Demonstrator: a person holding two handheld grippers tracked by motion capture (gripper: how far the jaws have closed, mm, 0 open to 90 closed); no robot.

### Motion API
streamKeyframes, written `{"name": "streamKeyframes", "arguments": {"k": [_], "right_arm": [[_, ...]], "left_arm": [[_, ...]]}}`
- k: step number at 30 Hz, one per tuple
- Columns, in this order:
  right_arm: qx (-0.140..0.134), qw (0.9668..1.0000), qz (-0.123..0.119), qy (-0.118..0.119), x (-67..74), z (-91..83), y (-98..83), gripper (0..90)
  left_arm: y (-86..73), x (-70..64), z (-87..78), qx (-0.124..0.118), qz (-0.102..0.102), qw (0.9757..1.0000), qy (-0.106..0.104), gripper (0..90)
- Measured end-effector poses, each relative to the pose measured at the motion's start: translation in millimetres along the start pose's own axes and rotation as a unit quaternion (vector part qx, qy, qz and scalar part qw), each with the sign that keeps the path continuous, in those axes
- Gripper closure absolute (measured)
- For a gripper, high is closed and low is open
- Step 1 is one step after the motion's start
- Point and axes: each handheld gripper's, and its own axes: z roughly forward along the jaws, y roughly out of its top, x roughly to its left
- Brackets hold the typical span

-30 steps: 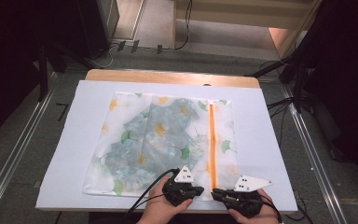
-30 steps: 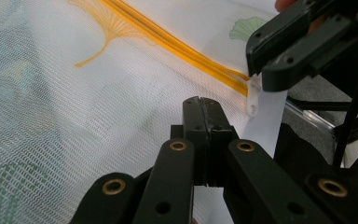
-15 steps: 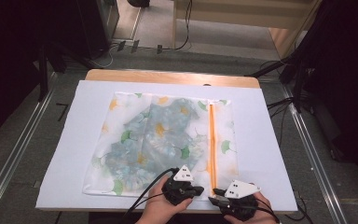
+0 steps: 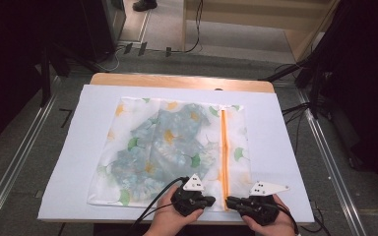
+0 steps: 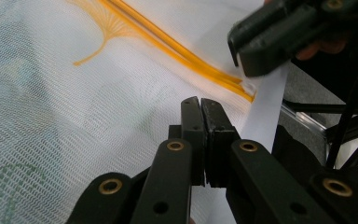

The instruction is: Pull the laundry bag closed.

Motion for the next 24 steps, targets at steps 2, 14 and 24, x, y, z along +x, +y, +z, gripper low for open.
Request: {"name": "streamKeyframes", "arguments": {"k": [2,14,24], "right_arm": [[-0.003,0.9997,0.021,0.012,-5.9,-3.5,0.1,89.8],[0.01,0.9995,0.027,0.008,-6.0,0.2,-0.3,87.0],[0.028,0.9993,0.017,0.018,-0.7,9.7,3.1,90.0]], "left_arm": [[0.1,-0.3,0.4,-0.002,0.001,1.0,0.0,89.2],[2.5,-11.6,5.9,-0.001,0.02,0.9997,0.012,86.8],[2.8,-17.8,10.8,0.005,0.029,0.9996,0.002,90.0]]}}
